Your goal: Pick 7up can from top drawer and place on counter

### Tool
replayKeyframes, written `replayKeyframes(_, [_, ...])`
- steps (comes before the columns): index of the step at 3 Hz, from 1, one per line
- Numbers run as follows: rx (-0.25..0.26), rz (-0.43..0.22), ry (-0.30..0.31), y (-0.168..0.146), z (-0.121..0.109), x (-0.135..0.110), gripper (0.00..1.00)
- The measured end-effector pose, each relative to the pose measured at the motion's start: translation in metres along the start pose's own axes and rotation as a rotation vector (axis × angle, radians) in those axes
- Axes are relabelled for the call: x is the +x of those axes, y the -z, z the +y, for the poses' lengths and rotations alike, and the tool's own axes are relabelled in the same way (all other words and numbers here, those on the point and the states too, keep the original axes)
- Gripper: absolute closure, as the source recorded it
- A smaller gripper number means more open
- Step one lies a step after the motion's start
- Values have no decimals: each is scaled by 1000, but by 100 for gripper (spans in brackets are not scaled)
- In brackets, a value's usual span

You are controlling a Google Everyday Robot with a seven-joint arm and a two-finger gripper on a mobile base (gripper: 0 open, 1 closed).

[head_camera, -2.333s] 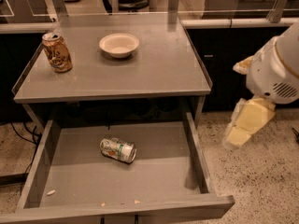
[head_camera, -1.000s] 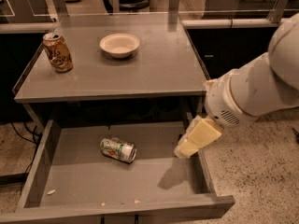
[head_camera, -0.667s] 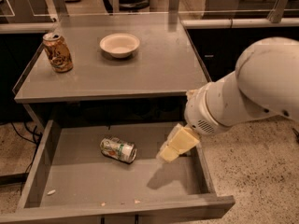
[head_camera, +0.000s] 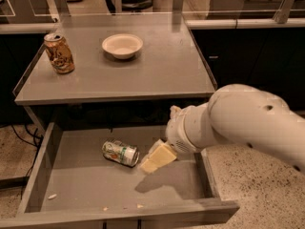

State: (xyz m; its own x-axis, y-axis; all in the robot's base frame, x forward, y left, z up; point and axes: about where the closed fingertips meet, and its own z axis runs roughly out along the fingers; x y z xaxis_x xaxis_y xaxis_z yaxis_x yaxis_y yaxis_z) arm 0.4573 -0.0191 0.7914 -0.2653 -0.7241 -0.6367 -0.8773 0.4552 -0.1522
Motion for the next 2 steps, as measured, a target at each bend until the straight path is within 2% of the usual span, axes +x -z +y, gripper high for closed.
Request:
replayKeyframes(1, [7,-72,32,-30,3,-4,0])
replayKeyframes(2, [7,-72,32,-30,3,-4,0])
